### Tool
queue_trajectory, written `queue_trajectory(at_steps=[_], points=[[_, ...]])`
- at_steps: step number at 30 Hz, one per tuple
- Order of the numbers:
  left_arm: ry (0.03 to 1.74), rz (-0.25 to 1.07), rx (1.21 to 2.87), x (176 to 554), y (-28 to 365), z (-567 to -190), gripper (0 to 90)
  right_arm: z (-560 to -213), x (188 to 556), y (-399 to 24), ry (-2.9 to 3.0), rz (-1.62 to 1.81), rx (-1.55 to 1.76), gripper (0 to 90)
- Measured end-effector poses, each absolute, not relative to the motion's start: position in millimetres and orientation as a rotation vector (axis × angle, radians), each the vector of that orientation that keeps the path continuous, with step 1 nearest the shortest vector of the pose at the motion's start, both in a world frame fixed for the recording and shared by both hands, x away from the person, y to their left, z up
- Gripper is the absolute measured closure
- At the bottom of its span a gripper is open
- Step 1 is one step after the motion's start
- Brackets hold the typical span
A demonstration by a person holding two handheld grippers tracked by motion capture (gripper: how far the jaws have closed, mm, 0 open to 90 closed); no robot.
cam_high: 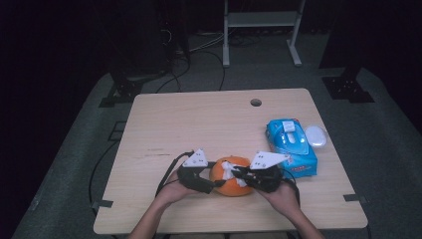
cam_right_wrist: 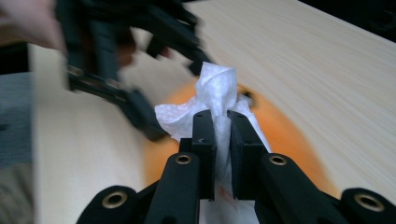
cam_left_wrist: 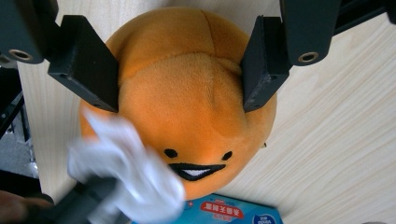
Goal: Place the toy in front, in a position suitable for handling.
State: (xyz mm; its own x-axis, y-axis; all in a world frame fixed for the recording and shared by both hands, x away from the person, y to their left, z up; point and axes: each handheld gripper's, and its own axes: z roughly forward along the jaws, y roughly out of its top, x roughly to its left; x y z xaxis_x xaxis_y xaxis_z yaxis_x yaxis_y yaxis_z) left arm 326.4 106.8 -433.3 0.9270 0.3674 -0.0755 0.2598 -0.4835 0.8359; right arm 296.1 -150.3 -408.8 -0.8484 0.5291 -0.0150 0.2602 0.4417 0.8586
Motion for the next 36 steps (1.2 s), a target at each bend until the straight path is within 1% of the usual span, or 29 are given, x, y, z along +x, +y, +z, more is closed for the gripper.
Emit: queue_trajectory(at_steps=[3,5,11,14,21,24,27,32,36], points=[[0.446,0.13,2.087,326.8,106.4,-433.6,30.2,-413.3,303.4,-165.1,2.409,1.38,0.768,81.6],[0.447,0.132,2.09,326.6,105.2,-432.5,29.9,-412.5,301.8,-165.7,2.407,1.38,0.767,81.6],[0.415,0.152,2.102,322.3,100.7,-430.7,30.2,-407.8,287.0,-139.9,2.459,1.467,0.63,81.4],[0.416,0.153,2.103,322.5,101.5,-432.1,30.7,-407.6,283.5,-131.5,2.466,1.409,0.58,81.5],[0.442,0.117,2.077,327.0,106.7,-435.9,29.9,-411.6,301.3,-161.0,2.403,1.373,0.737,81.6],[0.46,0.084,2.058,328.5,106.7,-436.8,28.5,-411.9,302.2,-166.0,2.404,1.367,0.761,81.6],[0.442,0.113,2.067,325.8,105.6,-435.0,30.2,-408.1,297.1,-159.5,2.405,1.385,0.732,81.5],[0.32,0.176,2.121,316.3,97.2,-430.0,30.8,-403.3,284.2,-138.7,2.442,1.414,0.613,81.5],[0.333,0.15,2.111,318.5,101.5,-432.9,30.7,-401.5,285.3,-138.4,2.43,1.383,0.608,81.5]])
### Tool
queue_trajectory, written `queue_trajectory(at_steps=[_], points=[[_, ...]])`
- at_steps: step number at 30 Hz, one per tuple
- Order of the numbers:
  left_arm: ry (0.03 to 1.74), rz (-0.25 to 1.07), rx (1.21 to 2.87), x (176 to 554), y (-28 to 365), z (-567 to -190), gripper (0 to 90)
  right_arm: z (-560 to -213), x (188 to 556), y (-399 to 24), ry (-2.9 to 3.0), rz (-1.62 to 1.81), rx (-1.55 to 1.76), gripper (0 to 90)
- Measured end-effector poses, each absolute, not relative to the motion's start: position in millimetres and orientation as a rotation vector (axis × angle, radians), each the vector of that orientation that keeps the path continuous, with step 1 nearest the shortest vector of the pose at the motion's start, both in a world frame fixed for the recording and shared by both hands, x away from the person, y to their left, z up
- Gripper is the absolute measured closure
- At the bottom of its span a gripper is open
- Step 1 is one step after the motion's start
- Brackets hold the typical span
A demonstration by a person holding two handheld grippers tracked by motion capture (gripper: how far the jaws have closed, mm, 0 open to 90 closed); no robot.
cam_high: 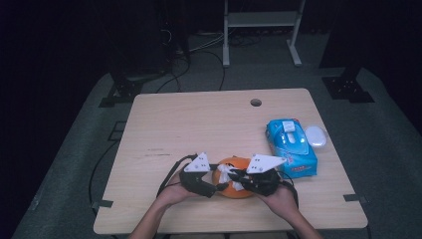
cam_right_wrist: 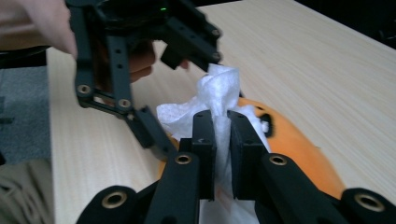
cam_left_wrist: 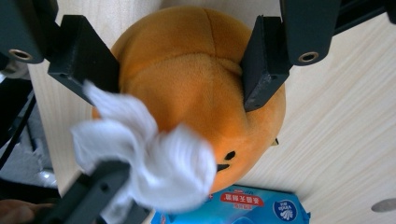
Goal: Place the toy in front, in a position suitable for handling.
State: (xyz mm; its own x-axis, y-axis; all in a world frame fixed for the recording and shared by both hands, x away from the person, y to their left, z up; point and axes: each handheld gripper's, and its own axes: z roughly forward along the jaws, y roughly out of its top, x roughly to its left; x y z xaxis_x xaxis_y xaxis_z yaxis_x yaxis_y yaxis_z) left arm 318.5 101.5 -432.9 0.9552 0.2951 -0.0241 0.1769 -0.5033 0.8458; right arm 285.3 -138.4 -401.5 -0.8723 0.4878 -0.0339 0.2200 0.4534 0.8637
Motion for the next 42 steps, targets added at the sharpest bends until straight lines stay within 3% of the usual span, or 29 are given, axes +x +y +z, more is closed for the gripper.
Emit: queue_trajectory(at_steps=[3,6,9,15,21,28,34,42], points=[[0.381,0.118,2.084,322.3,104.1,-433.9,26.1,-403.9,293.9,-151.4,2.4,1.35,0.677,81.5],[0.518,0.04,2.05,328.6,103.3,-434.1,12.1,-408.7,299.0,-161.8,2.407,1.339,0.723,81.5],[0.533,0.008,2.047,329.6,102.9,-438.1,16.5,-408.8,297.2,-163.0,2.423,1.339,0.72,81.5],[0.43,0.111,2.088,320.0,98.7,-431.0,29.2,-400.6,287.2,-150.9,2.454,1.392,0.661,81.5],[0.275,0.219,2.164,307.8,89.6,-428.4,30.9,-395.5,276.0,-123.7,2.479,1.375,0.545,81.5],[0.278,0.198,2.161,310.4,94.0,-432.9,30.6,-396.7,293.7,-152.2,2.416,1.347,0.684,81.5],[0.373,0.09,2.074,314.9,95.7,-427.4,20.1,-405.2,296.6,-165.5,2.435,1.373,0.764,81.5],[0.354,0.131,2.107,310.8,91.4,-428.5,32.0,-399.8,285.4,-149.6,2.459,1.393,0.688,81.5]])
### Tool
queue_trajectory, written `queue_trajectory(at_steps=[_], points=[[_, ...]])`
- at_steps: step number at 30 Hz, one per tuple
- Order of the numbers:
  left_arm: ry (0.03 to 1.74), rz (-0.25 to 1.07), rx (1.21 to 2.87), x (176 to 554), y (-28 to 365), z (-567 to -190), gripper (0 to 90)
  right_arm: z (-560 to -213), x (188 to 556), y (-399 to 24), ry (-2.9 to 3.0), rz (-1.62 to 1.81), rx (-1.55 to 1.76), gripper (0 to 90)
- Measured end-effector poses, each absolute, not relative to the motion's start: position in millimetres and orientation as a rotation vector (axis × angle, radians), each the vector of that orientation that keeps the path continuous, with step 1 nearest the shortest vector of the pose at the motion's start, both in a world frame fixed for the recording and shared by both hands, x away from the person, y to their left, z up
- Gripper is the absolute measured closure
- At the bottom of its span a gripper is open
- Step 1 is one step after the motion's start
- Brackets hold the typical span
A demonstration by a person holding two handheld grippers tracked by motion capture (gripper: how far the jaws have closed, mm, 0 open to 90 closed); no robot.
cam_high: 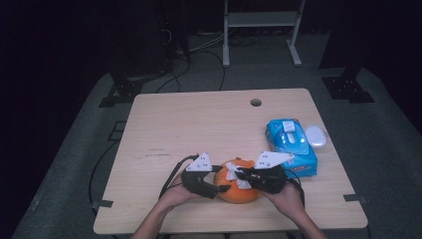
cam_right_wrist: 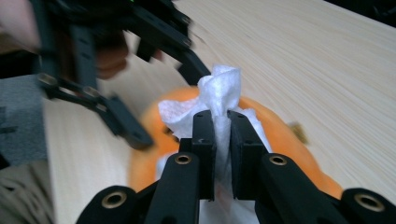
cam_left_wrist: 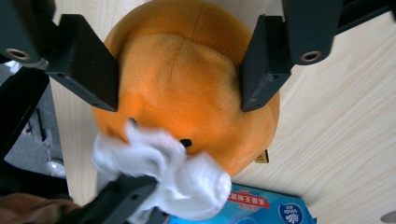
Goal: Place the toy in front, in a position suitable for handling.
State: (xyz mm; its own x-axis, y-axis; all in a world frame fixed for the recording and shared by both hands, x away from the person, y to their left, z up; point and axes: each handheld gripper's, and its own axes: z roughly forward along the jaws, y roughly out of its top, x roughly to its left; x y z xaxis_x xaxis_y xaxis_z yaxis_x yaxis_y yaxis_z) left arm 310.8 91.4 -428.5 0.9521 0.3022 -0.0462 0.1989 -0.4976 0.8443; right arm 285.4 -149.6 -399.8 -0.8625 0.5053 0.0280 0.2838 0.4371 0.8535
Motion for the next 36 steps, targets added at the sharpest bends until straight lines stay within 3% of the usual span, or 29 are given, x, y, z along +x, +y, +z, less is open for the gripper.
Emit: queue_trajectory(at_steps=[6,14,19,22,31,36], points=[[0.26,0.199,2.164,303.0,85.7,-428.9,34.8,-397.4,277.2,-122.9,2.495,1.363,0.573,81.6],[0.279,0.162,2.158,307.1,93.8,-435.3,34.7,-403.1,298.0,-160.2,2.451,1.369,0.755,81.6],[0.318,0.124,2.14,307.0,90.2,-425.8,19.1,-407.7,293.7,-164.9,2.447,1.379,0.785,81.5],[0.334,0.117,2.103,305.3,87.9,-422.5,18.5,-406.0,289.9,-160.3,2.45,1.386,0.766,81.5],[0.312,0.154,2.138,308.0,91.2,-431.6,29.4,-404.0,280.7,-146.0,2.488,1.4,0.679,81.5],[0.321,0.144,2.145,310.5,95.5,-434.1,30.6,-405.2,286.7,-157.0,2.464,1.356,0.723,81.6]])
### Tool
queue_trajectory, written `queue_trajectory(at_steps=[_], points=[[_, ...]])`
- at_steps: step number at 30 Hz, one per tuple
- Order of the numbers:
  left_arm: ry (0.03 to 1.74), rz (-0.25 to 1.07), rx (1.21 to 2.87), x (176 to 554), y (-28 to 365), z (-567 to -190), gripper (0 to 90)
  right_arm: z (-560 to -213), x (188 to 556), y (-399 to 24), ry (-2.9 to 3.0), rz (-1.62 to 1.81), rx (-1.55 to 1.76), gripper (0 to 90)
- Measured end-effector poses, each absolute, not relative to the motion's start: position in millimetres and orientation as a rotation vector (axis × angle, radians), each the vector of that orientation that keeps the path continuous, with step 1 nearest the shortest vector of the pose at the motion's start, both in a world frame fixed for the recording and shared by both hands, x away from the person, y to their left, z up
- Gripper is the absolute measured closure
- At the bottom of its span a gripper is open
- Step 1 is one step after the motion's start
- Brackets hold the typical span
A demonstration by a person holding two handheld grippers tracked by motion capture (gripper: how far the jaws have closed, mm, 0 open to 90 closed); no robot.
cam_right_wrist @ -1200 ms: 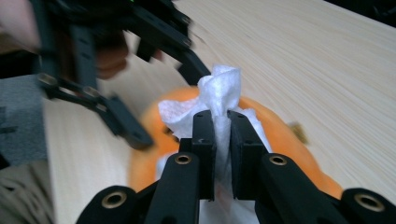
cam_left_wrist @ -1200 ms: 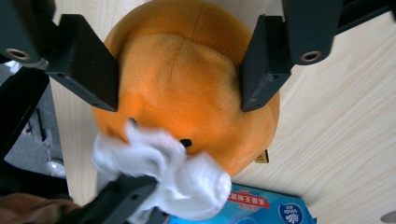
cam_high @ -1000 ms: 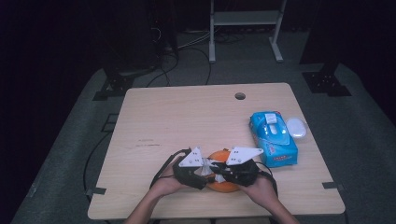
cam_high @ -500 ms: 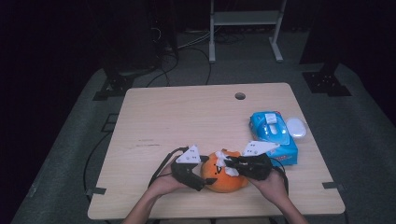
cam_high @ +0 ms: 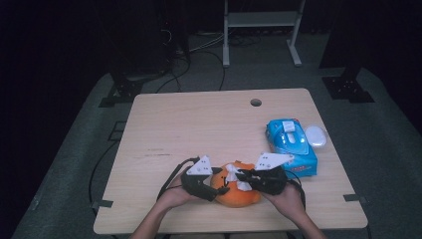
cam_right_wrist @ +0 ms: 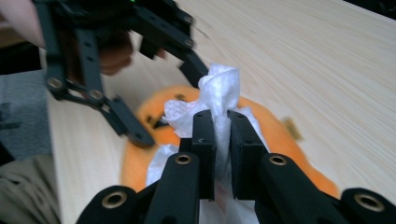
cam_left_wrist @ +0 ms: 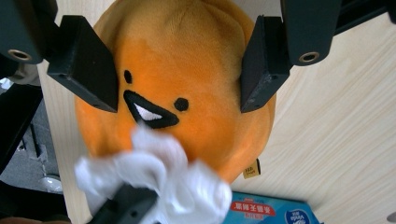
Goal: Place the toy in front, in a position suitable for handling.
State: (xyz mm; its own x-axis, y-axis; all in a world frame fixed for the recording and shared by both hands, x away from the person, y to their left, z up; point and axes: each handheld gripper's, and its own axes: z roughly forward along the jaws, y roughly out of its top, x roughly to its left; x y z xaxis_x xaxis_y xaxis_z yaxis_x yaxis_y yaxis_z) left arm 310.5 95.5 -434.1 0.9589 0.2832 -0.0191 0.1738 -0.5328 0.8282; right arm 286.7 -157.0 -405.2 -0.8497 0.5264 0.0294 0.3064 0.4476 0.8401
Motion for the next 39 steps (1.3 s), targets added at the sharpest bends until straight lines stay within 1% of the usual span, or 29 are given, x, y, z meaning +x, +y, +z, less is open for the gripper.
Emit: queue_trajectory(at_steps=[2,4,5,6,9,11,15,21,26,29,39], points=[[0.32,0.145,2.142,310.2,94.2,-431.1,29.2,-406.4,287.6,-160.6,2.458,1.359,0.739,81.6],[0.315,0.169,2.12,308.9,91.9,-424.6,22.7,-406.5,286.3,-159.1,2.449,1.353,0.736,81.5],[0.314,0.166,2.084,307.7,90.7,-422.0,22.0,-406.2,285.3,-157.4,2.445,1.357,0.727,81.5],[0.304,0.16,2.058,307.0,89.2,-420.1,22.4,-405.7,284.7,-155.8,2.445,1.374,0.714,81.5],[0.273,0.199,2.111,305.2,83.6,-422.9,28.6,-404.0,282.2,-149.1,2.448,1.415,0.672,81.4],[0.302,0.171,2.105,308.1,85.8,-427.3,30.5,-403.6,281.8,-146.8,2.45,1.388,0.651,81.4],[0.341,0.159,2.109,313.5,96.9,-432.3,34.0,-405.0,285.9,-155.3,2.448,1.369,0.686,81.5],[0.393,0.126,2.1,319.5,108.9,-435.9,34.5,-410.0,293.2,-177.7,2.422,1.421,0.81,81.5],[0.378,0.125,2.115,318.5,105.6,-435.3,34.2,-406.4,283.9,-160.2,2.453,1.504,0.702,81.3],[0.384,0.11,2.111,319.0,108.3,-435.9,34.3,-407.8,280.6,-151.4,2.467,1.474,0.655,81.3],[0.413,0.091,2.085,324.4,115.0,-440.7,34.6,-418.6,298.6,-184.5,2.421,1.371,0.815,81.4]])
